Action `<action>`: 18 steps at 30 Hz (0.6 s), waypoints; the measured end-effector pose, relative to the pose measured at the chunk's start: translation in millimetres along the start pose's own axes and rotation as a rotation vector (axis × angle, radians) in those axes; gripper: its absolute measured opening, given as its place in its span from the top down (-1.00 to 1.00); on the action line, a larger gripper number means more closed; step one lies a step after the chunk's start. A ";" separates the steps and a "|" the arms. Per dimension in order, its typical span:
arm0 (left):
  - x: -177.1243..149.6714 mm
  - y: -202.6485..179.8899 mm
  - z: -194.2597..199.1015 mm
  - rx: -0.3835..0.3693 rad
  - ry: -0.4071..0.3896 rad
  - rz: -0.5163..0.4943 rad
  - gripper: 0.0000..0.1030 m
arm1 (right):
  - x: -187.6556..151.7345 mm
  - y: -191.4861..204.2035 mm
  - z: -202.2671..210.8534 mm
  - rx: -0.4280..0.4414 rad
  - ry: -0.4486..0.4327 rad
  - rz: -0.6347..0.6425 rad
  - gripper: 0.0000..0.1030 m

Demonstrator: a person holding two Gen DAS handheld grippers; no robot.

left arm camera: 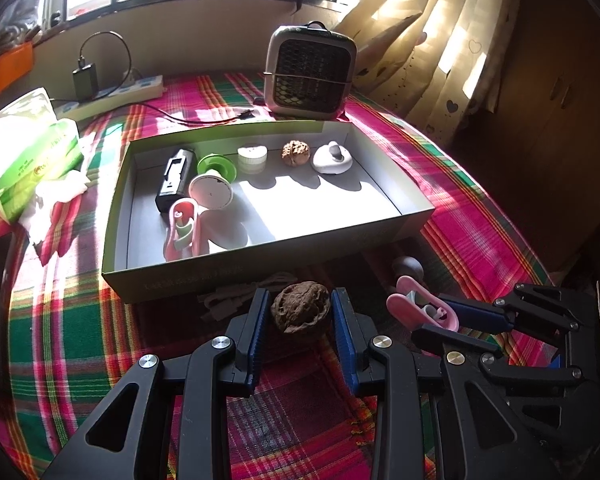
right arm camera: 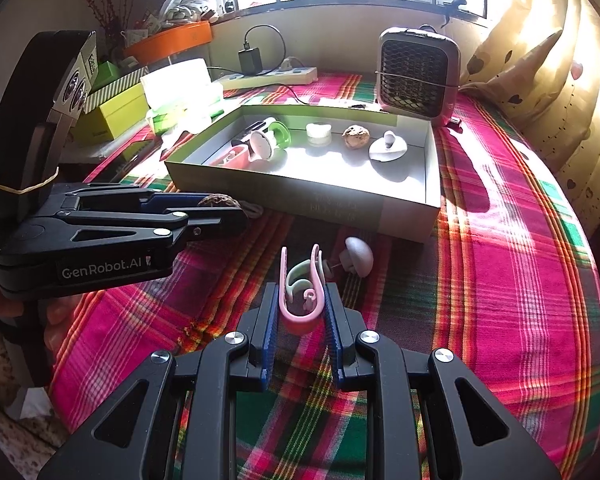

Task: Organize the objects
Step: 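Grasp the second walnut with the left tool while the right tool holds the pink clip, then carry the walnut with the left tool while the right tool carries the pink clip over the box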

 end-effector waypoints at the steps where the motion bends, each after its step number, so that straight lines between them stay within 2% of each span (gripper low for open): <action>1: 0.8 0.1 1.3 0.000 -0.003 -0.001 0.44 | 1.4 -0.2 0.9 -0.002 -0.003 0.001 0.56; 18: 23.2 7.8 10.4 0.005 -0.035 0.006 0.44 | 29.3 -5.5 5.2 -0.024 -0.029 0.011 0.56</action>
Point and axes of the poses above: each gripper's, at about its wrist camera, not at the fingertips, and z roughly against the way its jaws point, y to its left, x to its top, the point moved 2 cm from there along -z, roughly the way its jaws point, and after that the axes turned 14 degrees about y, right-handed, at the moved point
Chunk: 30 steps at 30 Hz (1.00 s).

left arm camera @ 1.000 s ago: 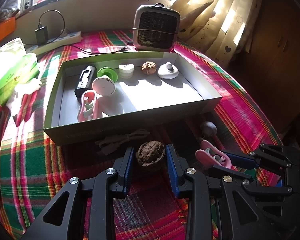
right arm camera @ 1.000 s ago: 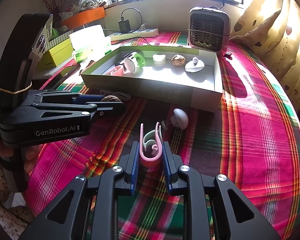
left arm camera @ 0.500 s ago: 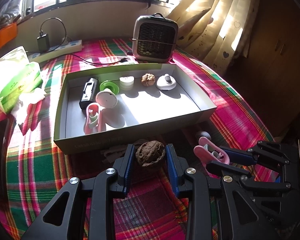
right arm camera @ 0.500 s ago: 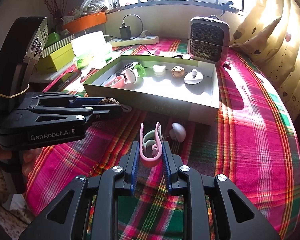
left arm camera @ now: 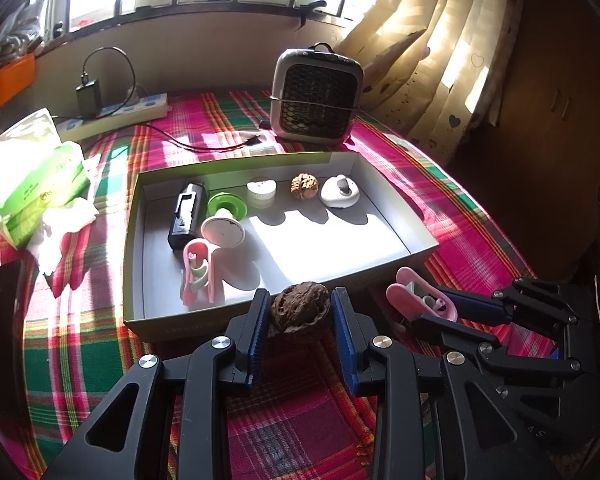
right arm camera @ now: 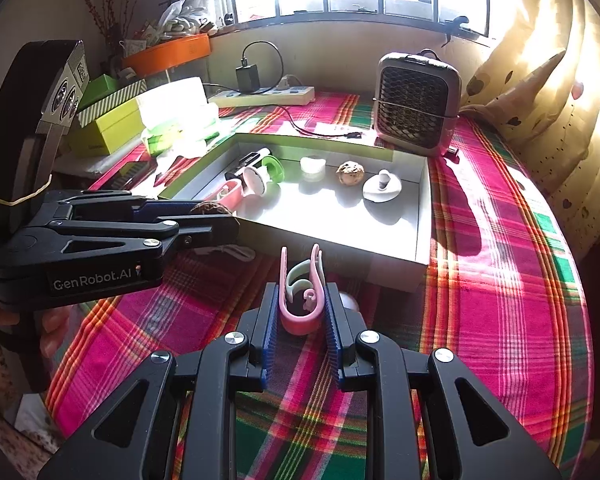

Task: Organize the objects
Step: 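Carry the walnut with the left tool while the right tool carries the pink clip over the box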

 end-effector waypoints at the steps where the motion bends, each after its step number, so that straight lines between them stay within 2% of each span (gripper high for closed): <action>1: 1.6 0.9 -0.1 0.001 -0.001 0.001 0.44 | 1.3 -0.9 -0.5 -0.001 0.001 -0.001 0.56; 30: 50.8 17.6 -33.7 -0.002 0.023 0.031 0.44 | 63.4 -30.0 -39.5 -0.018 0.035 -0.035 0.59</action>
Point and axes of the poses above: each gripper's, at about its wrist camera, not at the fingertips, and z roughly against the way its jaws point, y to its left, x to its top, the point moved 2 cm from there along -z, roughly the way its jaws point, and after that the axes turned 14 degrees about y, right-handed, at the moved point
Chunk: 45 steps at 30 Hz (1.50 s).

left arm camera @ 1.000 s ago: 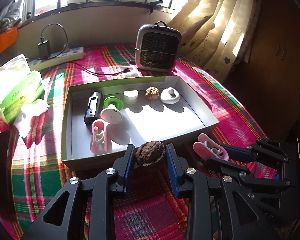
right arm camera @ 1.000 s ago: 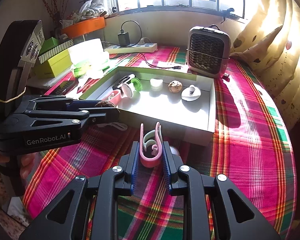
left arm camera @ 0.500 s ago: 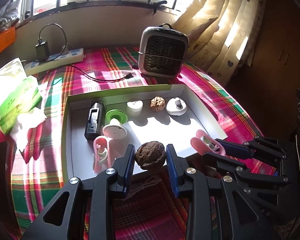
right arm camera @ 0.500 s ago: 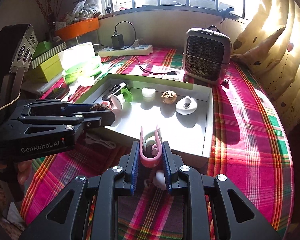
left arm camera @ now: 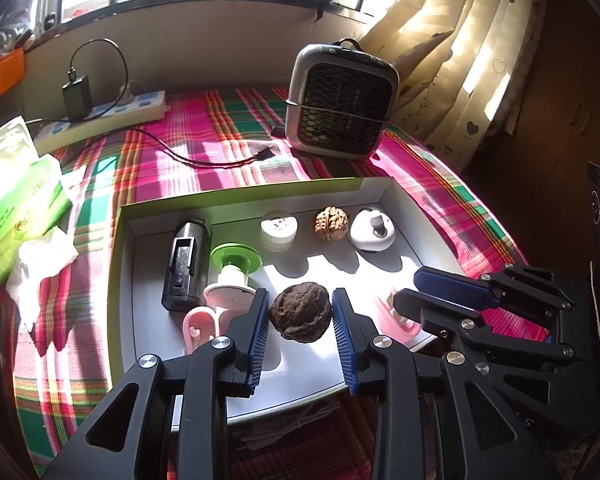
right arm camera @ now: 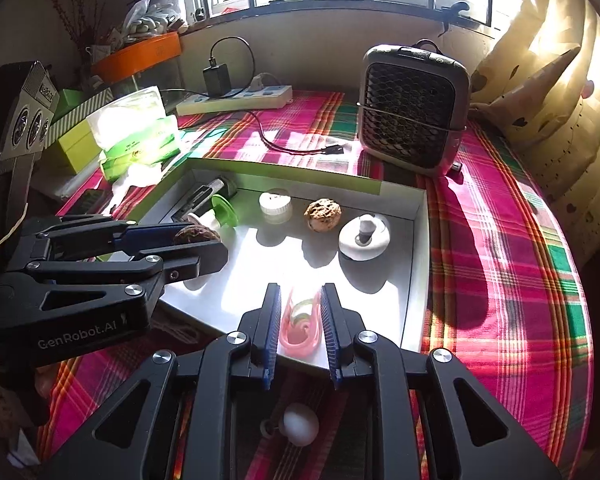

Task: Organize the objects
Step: 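Carry the walnut with the left tool while the right tool carries the pink clip over the box, then release the pink clip with the right tool while the left tool lowers and releases the walnut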

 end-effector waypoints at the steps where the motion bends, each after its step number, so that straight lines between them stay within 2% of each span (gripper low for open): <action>1: 0.7 0.1 -1.6 0.000 0.004 0.003 0.44 | 1.2 -1.0 -1.6 -0.004 0.003 -0.001 0.59; 24: 4.5 3.4 -29.8 0.029 0.057 0.007 0.44 | 2.3 -10.2 -9.8 0.013 0.029 -0.025 0.59; 45: 4.8 2.9 -29.1 0.042 0.062 0.009 0.43 | 1.6 -9.9 -7.8 0.014 0.026 -0.033 0.59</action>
Point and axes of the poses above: each gripper's, at about its wrist camera, not at the fingertips, and z roughly against the way its jaws point, y to its left, x to its top, the point moved 2 cm from there along -z, roughly the way its jaws point, and after that the axes turned 14 degrees about y, right-handed, at the moved point
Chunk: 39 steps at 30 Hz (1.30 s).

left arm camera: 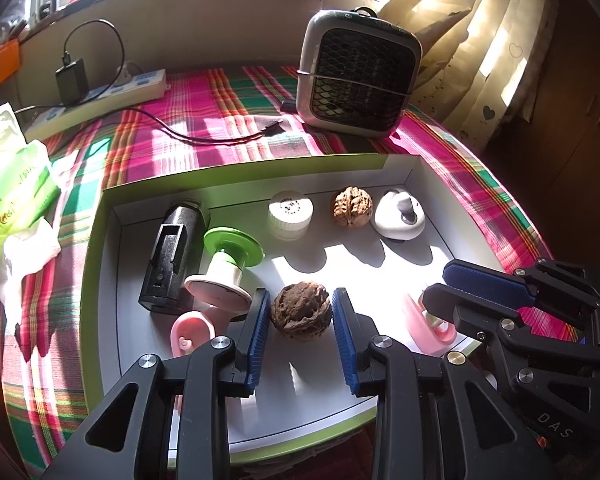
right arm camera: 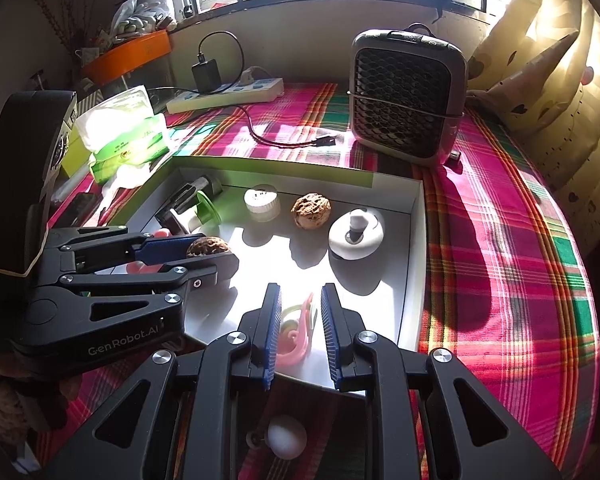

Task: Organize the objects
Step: 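Release the pink clip with the right tool while the left tool lowers and releases the walnut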

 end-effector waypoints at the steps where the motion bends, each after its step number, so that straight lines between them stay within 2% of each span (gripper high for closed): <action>1: 0.1 0.0 -0.2 0.000 0.000 0.000 0.43 | -0.3 0.1 0.1 0.000 -0.001 -0.002 0.59; 13: -1.9 1.7 2.8 -0.002 -0.005 0.006 0.28 | -2.3 -0.9 1.2 -0.001 0.000 -0.012 0.59; 23: -4.0 -0.6 9.5 0.011 -0.028 -0.001 0.27 | -3.6 -0.4 3.3 -0.012 -0.006 -0.023 0.59; 36: -13.4 0.8 30.9 -0.015 -0.074 -0.007 0.27 | -9.5 0.2 12.0 -0.022 -0.024 -0.040 0.58; 39: -16.5 2.5 36.5 -0.015 -0.083 -0.004 0.27 | -11.7 0.0 15.1 -0.023 -0.029 -0.041 0.52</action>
Point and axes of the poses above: each gripper's, at about its wrist camera, not at the fingertips, and z roughly against the way its jaws point, y to its left, x to its top, the point moved 2 cm from there along -z, roughly the way its jaws point, and after that the axes turned 14 degrees about y, right-handed, at the moved point
